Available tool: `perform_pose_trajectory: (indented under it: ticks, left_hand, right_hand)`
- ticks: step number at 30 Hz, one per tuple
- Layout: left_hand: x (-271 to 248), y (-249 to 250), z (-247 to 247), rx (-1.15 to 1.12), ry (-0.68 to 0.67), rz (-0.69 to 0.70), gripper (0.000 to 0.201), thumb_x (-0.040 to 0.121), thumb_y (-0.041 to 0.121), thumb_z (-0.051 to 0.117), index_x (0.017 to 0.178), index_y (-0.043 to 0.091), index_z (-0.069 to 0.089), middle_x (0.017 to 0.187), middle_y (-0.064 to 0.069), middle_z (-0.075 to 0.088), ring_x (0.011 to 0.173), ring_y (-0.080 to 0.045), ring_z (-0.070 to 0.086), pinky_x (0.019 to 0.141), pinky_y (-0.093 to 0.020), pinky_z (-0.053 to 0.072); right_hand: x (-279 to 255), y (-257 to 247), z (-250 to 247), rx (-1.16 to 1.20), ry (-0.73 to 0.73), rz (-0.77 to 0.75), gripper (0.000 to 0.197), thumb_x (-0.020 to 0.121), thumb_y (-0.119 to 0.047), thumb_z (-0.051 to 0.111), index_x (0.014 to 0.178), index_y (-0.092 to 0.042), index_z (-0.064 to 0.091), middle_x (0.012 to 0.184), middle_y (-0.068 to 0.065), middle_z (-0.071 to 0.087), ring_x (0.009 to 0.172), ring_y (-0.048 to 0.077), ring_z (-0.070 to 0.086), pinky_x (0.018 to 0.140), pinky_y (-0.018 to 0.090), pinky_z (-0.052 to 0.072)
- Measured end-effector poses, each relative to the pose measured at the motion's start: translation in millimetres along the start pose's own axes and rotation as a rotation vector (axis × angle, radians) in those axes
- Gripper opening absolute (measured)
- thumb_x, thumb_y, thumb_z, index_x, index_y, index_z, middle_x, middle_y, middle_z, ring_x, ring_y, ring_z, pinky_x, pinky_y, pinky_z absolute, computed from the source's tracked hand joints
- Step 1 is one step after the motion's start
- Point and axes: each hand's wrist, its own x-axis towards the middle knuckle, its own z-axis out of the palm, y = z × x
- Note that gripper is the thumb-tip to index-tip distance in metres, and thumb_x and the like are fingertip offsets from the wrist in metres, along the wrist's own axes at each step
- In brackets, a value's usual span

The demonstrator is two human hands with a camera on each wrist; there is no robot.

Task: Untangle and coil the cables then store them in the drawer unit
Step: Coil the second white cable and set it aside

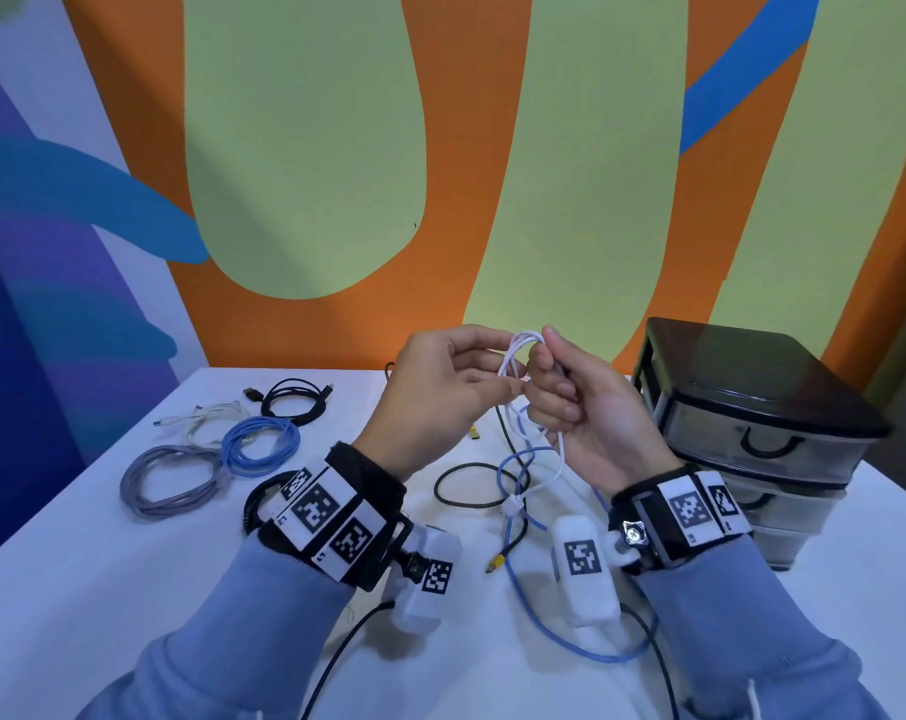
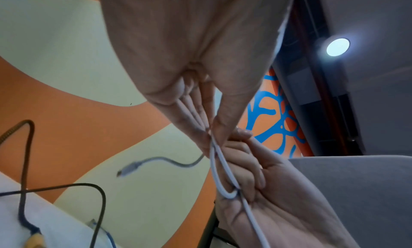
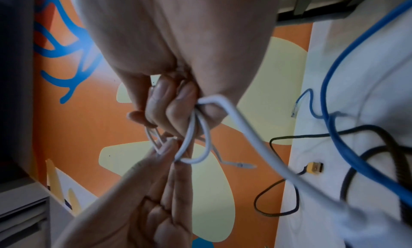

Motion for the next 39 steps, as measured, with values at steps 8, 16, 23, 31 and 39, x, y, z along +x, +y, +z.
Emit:
perform_pose_trajectory:
  ticks: [8,16,23,31,39]
  left_hand:
    - [-3,1,5,-0.092,0.081,0.069,0.041,0.087,-0.007,0.078,0.120,0.016,0.075,0.081,-0.008,0.079,0.074,-0.017,0.070,0.084,-0.031,0.059]
    - [-2,-8,10,0.147,0.130,0.188,0.006,0.093,0.028,0.082,0.098,0.028,0.085,0.097,0.001,0.073,0.081,-0.009,0.058,0.079,-0.034,0.054]
    - [5,-1,-6,0.056,0.157,0.132,0.009,0.096,0.006,0.076,0.096,0.012,0.083,0.083,-0.005,0.079,0.074,-0.021,0.071,0.072,-0.032,0.059]
    - [-1,7,-13,-0.034,-0.089,0.024,0.027,0.096,-0.012,0.053,0.093,-0.005,0.078,0.094,-0.021,0.079,0.084,-0.026,0.074,0.078,-0.030,0.058]
    - [3,0,-16,0.256,-0.007,0.092,0.010,0.105,0.009,0.064,0.107,0.019,0.063,0.095,0.009,0.083,0.091,-0.031,0.071,0.074,-0.043,0.050]
  right_hand:
    - [5,12,-1,-0.204,0.197,-0.148,0.031,0.105,-0.031,0.059,0.091,-0.010,0.077,0.071,0.005,0.023,0.054,0.011,0.025,0.051,0.022,0.018]
    - [7,13,-6,-0.473,0.317,-0.196,0.035,0.109,-0.033,0.052,0.096,-0.012,0.077,0.065,0.014,0.053,0.063,0.013,0.041,0.053,0.019,0.033]
    - [11,9,-17,-0.281,0.393,-0.176,0.032,0.110,-0.031,0.050,0.087,-0.014,0.064,0.062,-0.008,0.027,0.052,0.008,0.021,0.046,0.019,0.021]
    - [12,6,-14,-0.096,0.400,-0.232,0.028,0.109,-0.028,0.051,0.092,-0.011,0.065,0.068,-0.004,0.022,0.052,0.008,0.019,0.046,0.021,0.013]
    - [9,1,-12,0.030,0.347,-0.218,0.029,0.109,-0.029,0.051,0.091,-0.011,0.063,0.067,-0.005,0.023,0.052,0.007,0.017,0.045,0.021,0.012]
